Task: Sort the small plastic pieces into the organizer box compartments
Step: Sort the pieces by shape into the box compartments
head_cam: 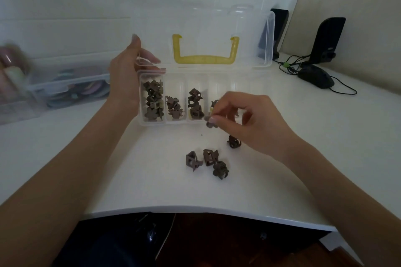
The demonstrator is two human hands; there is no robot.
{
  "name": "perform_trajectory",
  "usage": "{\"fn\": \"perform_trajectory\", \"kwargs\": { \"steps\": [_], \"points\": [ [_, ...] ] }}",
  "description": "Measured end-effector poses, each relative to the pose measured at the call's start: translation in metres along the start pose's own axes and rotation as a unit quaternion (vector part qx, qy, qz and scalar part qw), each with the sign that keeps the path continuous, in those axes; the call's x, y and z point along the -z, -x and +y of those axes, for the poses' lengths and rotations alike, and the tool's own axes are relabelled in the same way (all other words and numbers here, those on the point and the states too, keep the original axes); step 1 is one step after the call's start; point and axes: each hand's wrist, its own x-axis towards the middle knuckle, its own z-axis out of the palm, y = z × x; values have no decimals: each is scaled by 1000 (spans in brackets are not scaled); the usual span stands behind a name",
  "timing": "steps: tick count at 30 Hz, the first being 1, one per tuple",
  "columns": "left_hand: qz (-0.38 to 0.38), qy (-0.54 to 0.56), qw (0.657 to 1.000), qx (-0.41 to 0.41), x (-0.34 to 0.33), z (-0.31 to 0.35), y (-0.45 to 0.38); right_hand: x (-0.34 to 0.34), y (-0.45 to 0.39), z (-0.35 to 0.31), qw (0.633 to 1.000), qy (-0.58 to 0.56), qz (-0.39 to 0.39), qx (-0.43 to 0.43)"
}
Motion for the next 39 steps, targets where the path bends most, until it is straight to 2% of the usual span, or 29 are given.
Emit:
{"fn": "perform_trajectory", "kwargs": {
  "steps": [3, 6, 10, 13, 15, 19, 23, 28, 33, 36, 39],
  "points": [
    [2, 9, 1000, 6, 1, -2, -3, -10, -12, -8, 999, 11, 24, 24],
    [2, 14, 1000, 13, 2, -3, -5, -23, -29, -20, 992, 95, 22, 83],
    [4, 17, 1000, 15, 2, -4, -6, -48, -53, -33, 954, 207, 86, 197],
    [9, 17, 1000, 18, 2, -4, -6, -69, -65, -27, 927, 263, 101, 247],
    [10, 17, 1000, 20, 2, -4, -5, -73, -67, -24, 921, 288, 92, 246],
    [13, 15, 1000, 16, 0, -2, -4, -62, -60, -19, 917, 324, 25, 231],
    [29, -16, 999, 6, -1, -1, -1, -44, -40, -8, 972, 172, 15, 160],
    [37, -42, 998, -10, 0, -3, -1, -20, -20, -3, 990, 91, -28, 100],
    [53, -37, 998, -18, -1, -4, -2, -6, -6, 0, 984, 76, -151, 56],
    [66, -52, 996, -32, -3, -5, -1, -12, -4, -5, 970, 141, -182, 81],
    [65, -60, 996, -28, -1, -4, -1, -23, -3, -11, 962, 143, -207, 103]
  ]
}}
